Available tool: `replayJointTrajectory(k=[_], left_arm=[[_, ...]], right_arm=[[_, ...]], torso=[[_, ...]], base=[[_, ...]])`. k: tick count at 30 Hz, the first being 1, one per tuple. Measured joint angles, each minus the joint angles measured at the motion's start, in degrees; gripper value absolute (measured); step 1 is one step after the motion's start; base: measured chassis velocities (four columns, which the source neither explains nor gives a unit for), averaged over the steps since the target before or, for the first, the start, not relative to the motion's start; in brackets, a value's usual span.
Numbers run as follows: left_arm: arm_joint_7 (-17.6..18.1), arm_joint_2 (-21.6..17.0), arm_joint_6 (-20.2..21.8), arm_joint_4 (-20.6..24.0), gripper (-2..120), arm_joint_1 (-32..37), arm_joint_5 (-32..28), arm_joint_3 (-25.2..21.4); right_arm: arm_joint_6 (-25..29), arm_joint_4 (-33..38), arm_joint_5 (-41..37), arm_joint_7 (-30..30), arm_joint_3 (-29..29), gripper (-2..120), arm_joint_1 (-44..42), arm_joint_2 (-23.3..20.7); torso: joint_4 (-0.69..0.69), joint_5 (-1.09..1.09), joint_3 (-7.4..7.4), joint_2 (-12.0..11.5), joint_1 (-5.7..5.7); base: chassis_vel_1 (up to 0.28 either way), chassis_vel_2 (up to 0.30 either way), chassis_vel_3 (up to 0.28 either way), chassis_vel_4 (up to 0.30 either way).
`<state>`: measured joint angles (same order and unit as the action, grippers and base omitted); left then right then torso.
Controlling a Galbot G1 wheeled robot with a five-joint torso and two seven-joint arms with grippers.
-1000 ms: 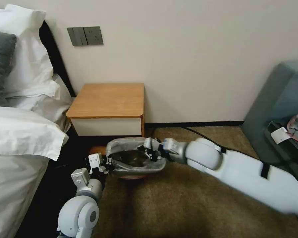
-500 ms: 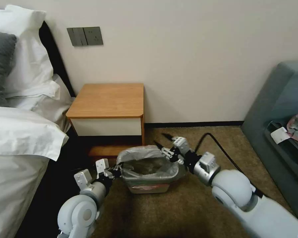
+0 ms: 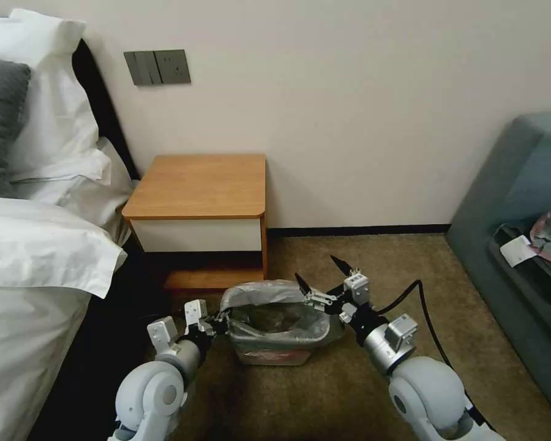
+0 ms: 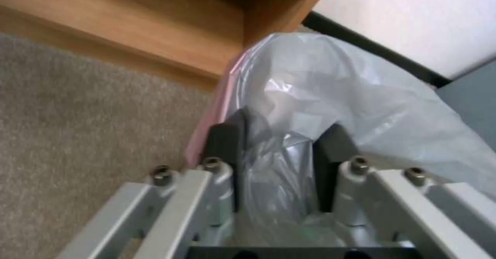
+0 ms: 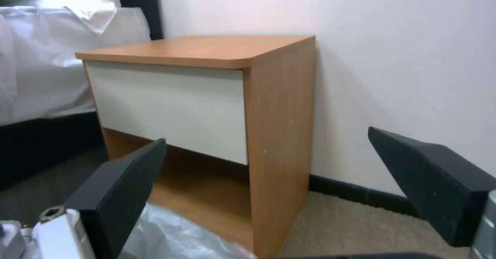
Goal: Pick up the garbage bag from the table and place it over the trash can.
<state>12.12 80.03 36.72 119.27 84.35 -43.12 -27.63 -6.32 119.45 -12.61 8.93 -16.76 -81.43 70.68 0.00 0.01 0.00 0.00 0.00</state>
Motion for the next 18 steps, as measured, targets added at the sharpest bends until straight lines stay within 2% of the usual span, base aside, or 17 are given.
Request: replayJointTrajectory(k=[5, 6, 13, 14, 18], left_arm=[[0.14, 0.43, 0.09, -0.38, 52, 0.56, -0.32, -0.06], [0.14, 0.43, 0.09, -0.38, 52, 0.56, -0.32, -0.06], [0.29, 0.53, 0.05, -0.45, 81, 0.67, -0.22, -0.53], [0.29, 0.53, 0.05, -0.45, 81, 0.67, -0.22, -0.53], [0.29, 0.2, -0.06, -0.61, 95, 0.54, -0.14, -0.85]], right_arm=[[1.11, -1.19, 0.16, 0.01, 0.67, 100, 0.25, 0.67], [1.11, -1.19, 0.16, 0.01, 0.67, 100, 0.25, 0.67], [1.3, -1.63, 0.05, 0.19, 0.82, 100, 0.74, 0.62], [1.3, -1.63, 0.05, 0.19, 0.82, 100, 0.74, 0.62], [1.3, -1.54, 0.05, 0.35, 0.85, 100, 0.78, 0.77]], torso=[[0.0, -0.01, 0.0, 0.0, 0.0], [0.0, -0.01, 0.0, 0.0, 0.0], [0.0, -0.01, 0.0, 0.0, 0.0], [0.0, -0.01, 0.0, 0.0, 0.0], [0.0, -0.01, 0.0, 0.0, 0.0]], base=[[0.0, 0.0, 0.0, 0.0], [0.0, 0.0, 0.0, 0.0], [0.0, 0.0, 0.0, 0.0], [0.0, 0.0, 0.0, 0.0], [0.0, 0.0, 0.0, 0.0]])
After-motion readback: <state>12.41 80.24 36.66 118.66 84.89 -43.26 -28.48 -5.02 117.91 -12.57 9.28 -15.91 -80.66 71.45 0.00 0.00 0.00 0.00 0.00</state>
